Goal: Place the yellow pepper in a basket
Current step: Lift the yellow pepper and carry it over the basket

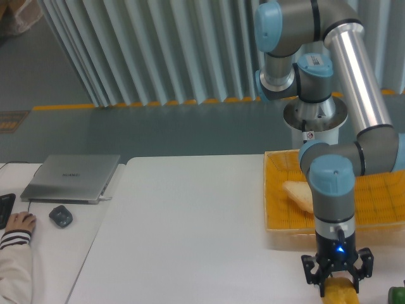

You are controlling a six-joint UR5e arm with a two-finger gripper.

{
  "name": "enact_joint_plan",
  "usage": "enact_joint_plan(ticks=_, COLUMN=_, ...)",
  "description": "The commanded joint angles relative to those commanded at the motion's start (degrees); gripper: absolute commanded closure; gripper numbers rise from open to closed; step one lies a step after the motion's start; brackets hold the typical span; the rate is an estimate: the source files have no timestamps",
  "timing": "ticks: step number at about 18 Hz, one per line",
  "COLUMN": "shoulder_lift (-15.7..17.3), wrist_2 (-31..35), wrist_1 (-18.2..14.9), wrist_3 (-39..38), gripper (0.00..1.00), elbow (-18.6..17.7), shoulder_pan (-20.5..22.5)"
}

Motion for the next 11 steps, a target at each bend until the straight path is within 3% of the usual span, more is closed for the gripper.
enact_joint_plan(ticks=2, shoulder_lift=1.8, wrist_2=0.0, wrist_1=-1.4, wrist_3=1.2, gripper=0.3, elbow=-1.1, shoulder_pan=-0.1)
enact_joint_plan(ticks=5, shoulder_lift=5.2, wrist_2=0.7, wrist_1=-9.7, wrist_3=12.6, gripper=0.3, elbow=-3.0, shoulder_pan=-0.4)
enact_joint_plan(ticks=8, shoulder_lift=10.3, wrist_2=0.4, wrist_1=-12.4, wrist_3=20.7, gripper=0.31, elbow=-6.1, shoulder_pan=-0.1)
enact_joint_plan(ticks=11, shoulder_lift=11.8, wrist_2=0.4, wrist_1=-18.0, wrist_3=21.0, gripper=0.31, elbow=-5.7, shoulder_pan=-0.4)
